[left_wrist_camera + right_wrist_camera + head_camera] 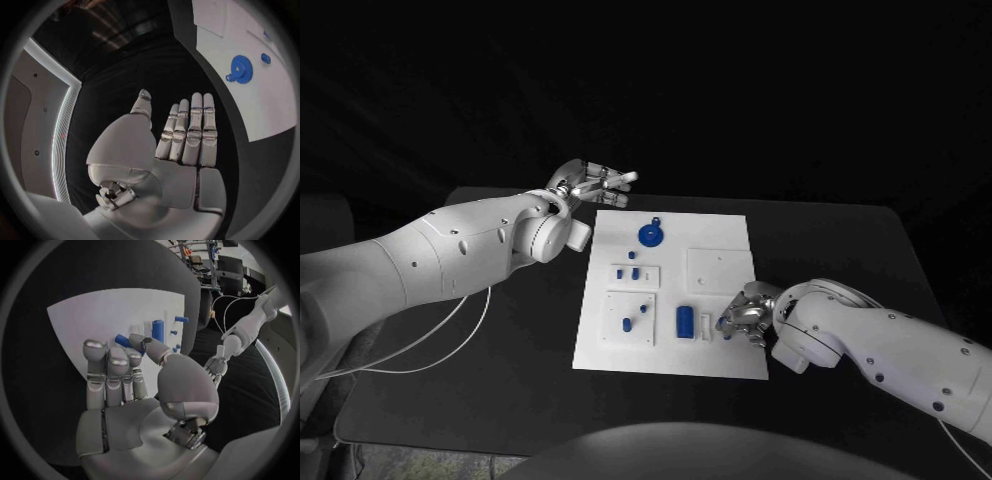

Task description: Assemble the parts on the task board

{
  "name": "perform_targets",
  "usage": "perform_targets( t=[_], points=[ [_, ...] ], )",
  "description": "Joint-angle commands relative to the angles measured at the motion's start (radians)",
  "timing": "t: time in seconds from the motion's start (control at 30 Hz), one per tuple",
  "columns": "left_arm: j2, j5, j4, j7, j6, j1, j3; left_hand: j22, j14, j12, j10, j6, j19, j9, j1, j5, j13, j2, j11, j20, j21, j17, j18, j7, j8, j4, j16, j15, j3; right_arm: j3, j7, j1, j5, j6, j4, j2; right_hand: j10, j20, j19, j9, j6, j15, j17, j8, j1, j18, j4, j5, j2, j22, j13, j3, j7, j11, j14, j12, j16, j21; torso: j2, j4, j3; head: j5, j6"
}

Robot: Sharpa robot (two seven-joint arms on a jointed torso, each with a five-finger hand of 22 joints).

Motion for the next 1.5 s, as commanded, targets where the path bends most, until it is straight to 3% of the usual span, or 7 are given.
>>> perform_targets(
  t=[0.03, 0.5, 0.63, 0.73, 0.87, 1.17, 1.5],
  points=[
    [0.003, -0.001, 0.001, 0.004, 0.014, 0.001, 0.001, -0.001, -0.007, 0.005, -0.007, -0.007, -0.005, 0.001, -0.007, 0.003, 0.001, 0.005, -0.002, 0.004, 0.004, 0.001, -0.011, 0.002, -0.003, 0.003, -0.003, -0.001, 0.001, 0.000, 0.014, 0.004, 0.011, 0.025, -0.005, 0.008, -0.003, 0.003, 0.050, 0.014, 0.009, -0.005, -0.001, 0.008, -0.001, 0.001, -0.003, -0.004, -0.013, 0.025, -0.002, 0.001, 0.003, 0.006, 0.002, -0.004, -0.004, -0.007, 0.000, 0.0005, 0.0001, 0.000, -0.001],
    [0.003, -0.001, 0.001, 0.002, 0.014, 0.001, 0.001, -0.001, -0.007, 0.005, -0.007, -0.007, -0.005, 0.001, -0.007, 0.003, 0.001, 0.005, -0.002, 0.004, 0.004, 0.001, -0.011, 0.002, -0.003, 0.003, -0.003, -0.001, 0.001, 0.000, 0.001, 0.010, -0.035, 0.037, -0.028, 0.027, -0.005, 0.004, 0.050, 0.018, 0.010, -0.005, -0.001, 0.007, 0.000, 0.000, -0.002, -0.028, -0.010, 0.026, -0.006, -0.011, 0.003, 0.006, 0.003, -0.010, -0.006, -0.012, 0.000, 0.0000, -0.0004, 0.003, -0.003],
    [0.002, -0.001, 0.001, 0.002, 0.013, 0.001, 0.001, -0.001, -0.007, 0.005, -0.007, -0.007, -0.005, 0.001, -0.007, 0.003, 0.001, 0.005, -0.002, 0.004, 0.004, 0.001, -0.011, 0.002, -0.003, 0.003, -0.003, -0.001, 0.001, 0.000, -0.002, 0.010, -0.060, 0.037, -0.025, 0.026, -0.003, 0.005, 0.051, 0.022, 0.013, -0.004, -0.002, 0.008, 0.008, -0.002, 0.001, -0.119, 0.003, 0.024, -0.010, -0.047, 0.001, 0.006, 0.004, -0.013, -0.007, -0.018, 0.000, -0.0009, 0.0000, 0.004, -0.003],
    [0.003, -0.001, 0.001, 0.001, 0.014, 0.001, 0.001, -0.001, -0.007, 0.005, -0.007, -0.007, -0.005, 0.001, -0.007, 0.003, 0.001, 0.005, -0.002, 0.004, 0.004, 0.001, -0.011, 0.002, -0.003, 0.003, -0.003, -0.001, 0.001, -0.001, -0.004, 0.010, -0.075, 0.036, -0.020, 0.028, 0.006, 0.007, 0.052, 0.042, 0.021, -0.002, -0.004, 0.009, 0.039, -0.005, 0.007, -0.328, 0.030, 0.018, -0.011, -0.133, -0.008, 0.004, 0.007, -0.010, -0.008, -0.021, 0.000, -0.0010, 0.0003, 0.005, -0.003],
    [0.004, -0.001, 0.001, -0.001, 0.015, 0.001, 0.001, -0.001, -0.007, 0.005, -0.007, -0.007, -0.005, 0.001, -0.007, 0.003, 0.001, 0.005, -0.002, 0.004, 0.004, 0.001, -0.011, 0.002, -0.003, 0.003, -0.003, -0.001, 0.001, -0.002, -0.011, 0.010, -0.095, 0.032, -0.017, 0.033, 0.010, 0.006, 0.053, 0.063, 0.024, -0.004, -0.005, 0.009, 0.052, -0.008, 0.020, -0.439, 0.050, 0.013, -0.010, -0.211, -0.024, 0.000, 0.008, -0.004, -0.008, -0.023, 0.000, -0.0006, 0.0001, 0.005, -0.003],
    [0.003, -0.002, 0.001, -0.006, 0.017, 0.001, 0.001, -0.004, -0.007, 0.005, -0.008, -0.007, -0.006, 0.001, -0.005, 0.003, 0.001, 0.005, -0.002, 0.004, 0.006, 0.001, -0.011, 0.002, -0.003, 0.007, -0.003, -0.001, 0.003, -0.004, -0.023, 0.010, -0.123, 0.024, -0.021, 0.041, 0.014, 0.002, 0.053, 0.020, 0.034, -0.007, -0.006, 0.007, 0.038, -0.014, 0.058, -0.490, 0.054, 0.005, -0.009, -0.294, -0.035, -0.003, 0.008, 0.000, -0.006, -0.018, 0.000, 0.0002, -0.0005, 0.008, -0.005],
    [0.004, -0.002, 0.001, -0.010, 0.019, 0.001, 0.001, -0.005, -0.008, 0.005, -0.009, -0.008, -0.007, 0.001, -0.005, 0.002, 0.001, 0.005, -0.002, 0.005, 0.007, 0.001, -0.011, 0.002, -0.003, 0.008, -0.003, 0.000, 0.002, -0.012, -0.033, 0.010, -0.136, 0.047, -0.032, 0.059, 0.017, 0.001, 0.052, -0.008, 0.045, -0.008, -0.005, 0.007, 0.024, -0.015, 0.079, -0.494, 0.048, -0.001, -0.011, -0.321, -0.037, -0.004, 0.009, -0.004, -0.005, -0.015, 0.000, 0.0000, 0.0001, 0.009, -0.007]
  ],
)
